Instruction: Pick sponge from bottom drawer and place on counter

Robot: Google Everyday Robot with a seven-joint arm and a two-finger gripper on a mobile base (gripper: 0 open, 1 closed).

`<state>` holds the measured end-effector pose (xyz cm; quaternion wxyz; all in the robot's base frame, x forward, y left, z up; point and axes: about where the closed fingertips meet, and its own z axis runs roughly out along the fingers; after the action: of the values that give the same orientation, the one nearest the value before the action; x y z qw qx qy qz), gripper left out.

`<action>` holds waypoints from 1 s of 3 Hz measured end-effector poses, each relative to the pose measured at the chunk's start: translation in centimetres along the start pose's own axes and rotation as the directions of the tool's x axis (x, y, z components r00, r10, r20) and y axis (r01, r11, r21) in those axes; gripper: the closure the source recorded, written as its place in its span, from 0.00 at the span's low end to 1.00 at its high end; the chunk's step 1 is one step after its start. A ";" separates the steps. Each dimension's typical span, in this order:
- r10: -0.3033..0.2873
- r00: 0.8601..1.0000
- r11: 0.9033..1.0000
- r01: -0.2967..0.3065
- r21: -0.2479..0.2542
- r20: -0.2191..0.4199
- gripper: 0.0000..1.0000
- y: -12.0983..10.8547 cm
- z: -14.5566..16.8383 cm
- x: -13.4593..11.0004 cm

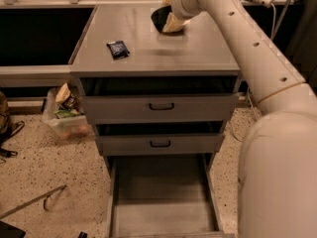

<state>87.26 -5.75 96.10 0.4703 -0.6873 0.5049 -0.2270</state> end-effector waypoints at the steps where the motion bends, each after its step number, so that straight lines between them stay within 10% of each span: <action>1: 0.143 0.990 0.983 -0.140 -0.117 0.015 1.00 4.4 2.7 2.0; 2: 0.286 0.955 0.937 -0.262 -0.232 0.078 1.00 9.2 3.6 2.4; 3: 0.305 0.948 0.930 -0.275 -0.244 0.092 0.81 9.4 3.4 2.2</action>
Offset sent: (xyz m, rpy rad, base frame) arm -0.0275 -0.0238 -0.1434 0.3560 0.5206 0.0508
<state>86.31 -6.82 85.99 0.4483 -0.6676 0.5922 -0.0509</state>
